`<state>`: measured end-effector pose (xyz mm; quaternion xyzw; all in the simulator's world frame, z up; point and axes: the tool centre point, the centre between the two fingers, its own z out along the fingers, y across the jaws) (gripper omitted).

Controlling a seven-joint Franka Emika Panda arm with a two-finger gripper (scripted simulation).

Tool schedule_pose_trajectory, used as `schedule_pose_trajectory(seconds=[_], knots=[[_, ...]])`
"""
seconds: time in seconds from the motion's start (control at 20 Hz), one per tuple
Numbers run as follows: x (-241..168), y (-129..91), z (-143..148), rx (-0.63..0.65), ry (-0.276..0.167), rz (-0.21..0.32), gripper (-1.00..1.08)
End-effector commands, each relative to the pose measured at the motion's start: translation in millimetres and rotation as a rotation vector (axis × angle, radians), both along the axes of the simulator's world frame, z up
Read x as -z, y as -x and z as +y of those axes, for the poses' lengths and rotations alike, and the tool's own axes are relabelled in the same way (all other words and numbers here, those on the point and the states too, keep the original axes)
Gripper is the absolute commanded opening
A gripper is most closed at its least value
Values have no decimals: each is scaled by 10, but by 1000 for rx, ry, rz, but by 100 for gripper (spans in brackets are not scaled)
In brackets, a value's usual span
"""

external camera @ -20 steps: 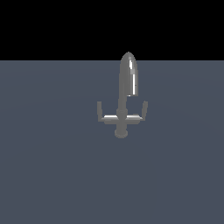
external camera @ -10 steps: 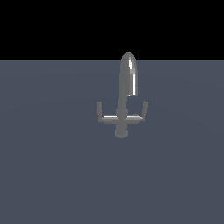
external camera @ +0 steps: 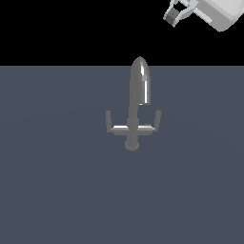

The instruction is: Turn on the faucet by rotating a designated handle.

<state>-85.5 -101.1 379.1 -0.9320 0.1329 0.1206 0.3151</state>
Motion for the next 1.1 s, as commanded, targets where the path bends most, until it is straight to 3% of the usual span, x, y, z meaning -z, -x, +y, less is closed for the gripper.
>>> schedule_pose_trajectory(seconds=[0.0, 1.05], knots=[[123, -93, -62, 19, -49, 19, -100], [1361, -716, -358, 183, -480, 196, -100]])
